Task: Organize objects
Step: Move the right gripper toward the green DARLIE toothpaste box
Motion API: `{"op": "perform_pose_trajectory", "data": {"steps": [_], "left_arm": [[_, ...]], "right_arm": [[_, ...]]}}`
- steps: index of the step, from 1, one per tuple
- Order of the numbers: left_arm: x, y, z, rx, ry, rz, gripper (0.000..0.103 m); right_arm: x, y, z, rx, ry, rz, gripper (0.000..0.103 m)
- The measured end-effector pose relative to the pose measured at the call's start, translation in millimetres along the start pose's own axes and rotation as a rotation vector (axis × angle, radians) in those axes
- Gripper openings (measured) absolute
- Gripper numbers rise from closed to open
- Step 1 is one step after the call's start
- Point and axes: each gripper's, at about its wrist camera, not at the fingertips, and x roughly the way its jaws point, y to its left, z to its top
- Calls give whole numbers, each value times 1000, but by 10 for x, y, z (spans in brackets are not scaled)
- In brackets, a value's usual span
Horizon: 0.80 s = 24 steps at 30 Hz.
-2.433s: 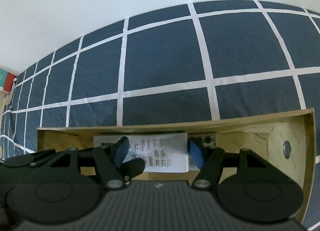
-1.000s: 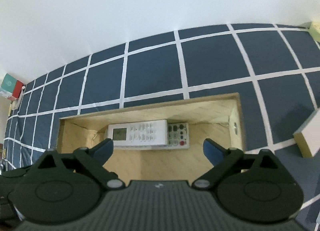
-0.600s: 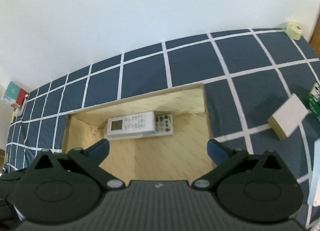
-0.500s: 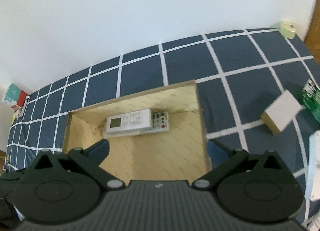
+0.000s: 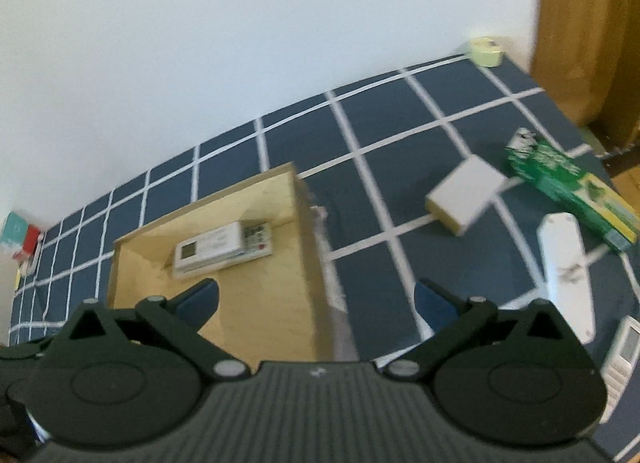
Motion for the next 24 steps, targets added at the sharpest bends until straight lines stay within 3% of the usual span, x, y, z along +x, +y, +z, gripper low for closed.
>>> {"op": "perform_pose_trajectory", "data": {"steps": [11, 24], "left_arm": [[96, -685, 65, 102, 5, -24, 103], [356, -1527, 360, 234, 16, -44, 103]], "right_arm": [[-363, -789, -53, 138, -65, -60, 103], [-561, -1641, 54, 266, -99, -151, 103]]}}
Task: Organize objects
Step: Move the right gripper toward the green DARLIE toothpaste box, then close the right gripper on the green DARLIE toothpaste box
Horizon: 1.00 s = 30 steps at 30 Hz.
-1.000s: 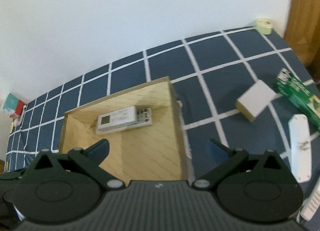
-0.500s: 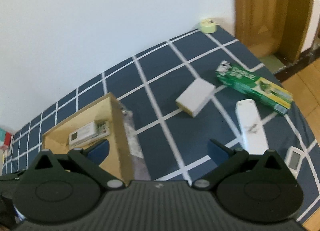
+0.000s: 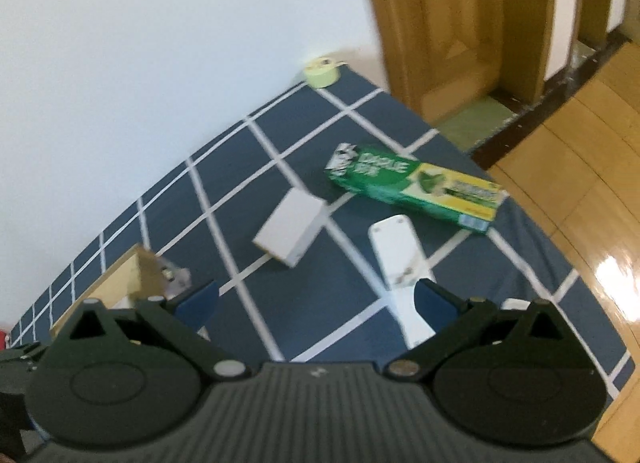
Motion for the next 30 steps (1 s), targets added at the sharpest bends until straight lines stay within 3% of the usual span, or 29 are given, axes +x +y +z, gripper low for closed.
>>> {"op": "perform_pose_trajectory", "data": {"steps": [16, 30], "left_arm": [[478, -425, 705, 106, 28, -15, 103], [1239, -723, 1251, 279, 98, -52, 103]], "right_arm": [[232, -813, 356, 195, -13, -92, 103], [822, -1352, 623, 349, 41, -156, 103]]}}
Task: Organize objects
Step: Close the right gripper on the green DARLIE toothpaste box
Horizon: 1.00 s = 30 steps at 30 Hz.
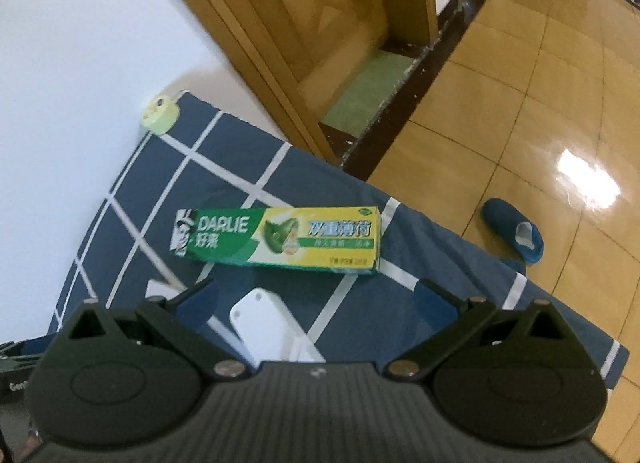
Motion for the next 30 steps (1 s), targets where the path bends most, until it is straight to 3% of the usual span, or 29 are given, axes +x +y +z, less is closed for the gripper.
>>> {"op": "perform_pose_trajectory", "data": {"steps": [9, 20, 30], "left_arm": [[623, -5, 315, 109, 88, -41, 103], [1168, -23, 700, 149, 142, -97, 103], [1401, -186, 819, 163, 161, -194, 103]], "right_arm": [[549, -24, 206, 36, 79, -57, 103], [1051, 5, 404, 39, 176, -111, 103], [1294, -1, 476, 63, 192, -75, 103]]}}
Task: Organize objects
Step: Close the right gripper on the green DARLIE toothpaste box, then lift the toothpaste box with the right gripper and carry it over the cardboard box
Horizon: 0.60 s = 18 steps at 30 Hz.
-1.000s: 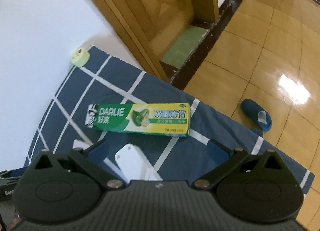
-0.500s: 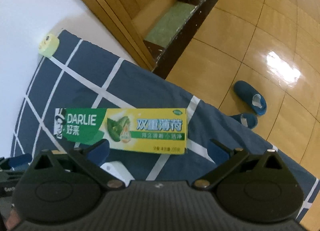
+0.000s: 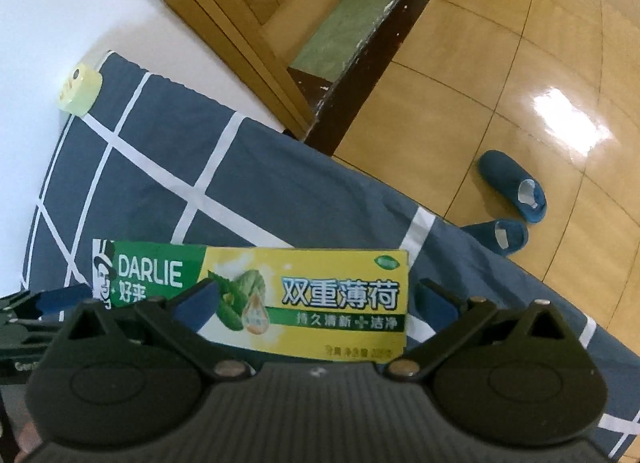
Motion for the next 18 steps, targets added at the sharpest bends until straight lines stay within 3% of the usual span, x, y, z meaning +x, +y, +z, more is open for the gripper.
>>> {"op": "perform_pose_trajectory", "data": {"steps": [9, 18], "left_arm": [[67, -86, 43, 6, 8, -48, 103], [71, -89, 68, -2, 15, -44, 103]], "right_arm": [[52, 12, 45, 2, 2, 16, 103], [59, 4, 50, 4, 3, 26, 103]]}}
